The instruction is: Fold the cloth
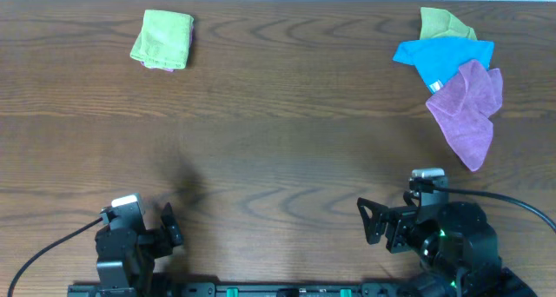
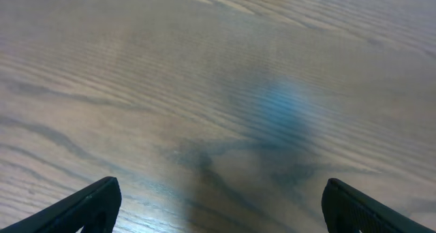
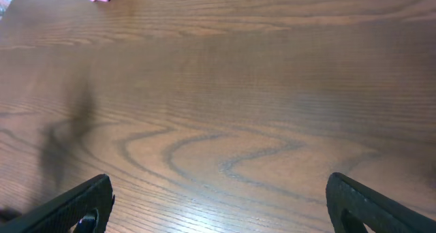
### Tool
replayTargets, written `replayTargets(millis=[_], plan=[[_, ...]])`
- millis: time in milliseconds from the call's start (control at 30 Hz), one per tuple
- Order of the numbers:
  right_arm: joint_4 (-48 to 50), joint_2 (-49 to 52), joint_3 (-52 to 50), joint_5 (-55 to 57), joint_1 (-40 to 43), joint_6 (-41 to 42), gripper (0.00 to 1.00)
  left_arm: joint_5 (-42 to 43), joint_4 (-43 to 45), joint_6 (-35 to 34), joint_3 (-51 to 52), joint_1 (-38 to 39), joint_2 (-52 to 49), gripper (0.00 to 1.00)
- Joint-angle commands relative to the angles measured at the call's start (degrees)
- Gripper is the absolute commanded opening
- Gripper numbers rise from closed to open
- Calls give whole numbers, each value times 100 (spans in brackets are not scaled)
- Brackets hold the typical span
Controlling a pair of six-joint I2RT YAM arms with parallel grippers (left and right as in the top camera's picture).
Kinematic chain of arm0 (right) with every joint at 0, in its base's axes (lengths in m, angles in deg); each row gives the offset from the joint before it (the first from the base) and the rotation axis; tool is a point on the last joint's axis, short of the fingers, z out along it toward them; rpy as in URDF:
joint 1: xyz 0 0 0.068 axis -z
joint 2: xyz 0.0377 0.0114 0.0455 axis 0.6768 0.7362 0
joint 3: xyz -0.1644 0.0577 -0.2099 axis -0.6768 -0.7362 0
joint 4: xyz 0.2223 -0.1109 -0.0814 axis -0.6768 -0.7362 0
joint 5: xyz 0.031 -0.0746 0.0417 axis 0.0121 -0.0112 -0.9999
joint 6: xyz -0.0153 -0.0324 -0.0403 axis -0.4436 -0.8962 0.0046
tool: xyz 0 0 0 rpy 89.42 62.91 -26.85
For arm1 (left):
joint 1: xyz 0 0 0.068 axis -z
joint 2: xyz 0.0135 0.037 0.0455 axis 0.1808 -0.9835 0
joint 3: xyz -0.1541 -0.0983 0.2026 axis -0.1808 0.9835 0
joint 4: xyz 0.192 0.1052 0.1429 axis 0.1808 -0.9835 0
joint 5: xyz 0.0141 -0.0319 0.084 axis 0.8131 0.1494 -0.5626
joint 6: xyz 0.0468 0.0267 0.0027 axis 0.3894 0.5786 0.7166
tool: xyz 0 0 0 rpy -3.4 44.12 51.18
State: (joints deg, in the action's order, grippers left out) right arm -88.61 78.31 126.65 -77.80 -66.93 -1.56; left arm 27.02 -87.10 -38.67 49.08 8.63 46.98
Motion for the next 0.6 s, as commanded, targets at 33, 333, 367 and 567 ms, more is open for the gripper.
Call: replayTargets(millis=[33, 333, 367, 567], plan=[[-4, -15, -22, 17, 42, 61, 99, 144, -52, 756, 33, 4, 107, 95], [-4, -15, -22, 17, 42, 61, 99, 140, -363, 1029, 111, 190, 293, 95], [-4, -15, -22, 17, 42, 61, 99, 138, -363, 1029, 118, 190, 293, 95], [-4, -15, -22, 17, 42, 61, 99, 103, -365, 1067, 319, 190, 293, 95]])
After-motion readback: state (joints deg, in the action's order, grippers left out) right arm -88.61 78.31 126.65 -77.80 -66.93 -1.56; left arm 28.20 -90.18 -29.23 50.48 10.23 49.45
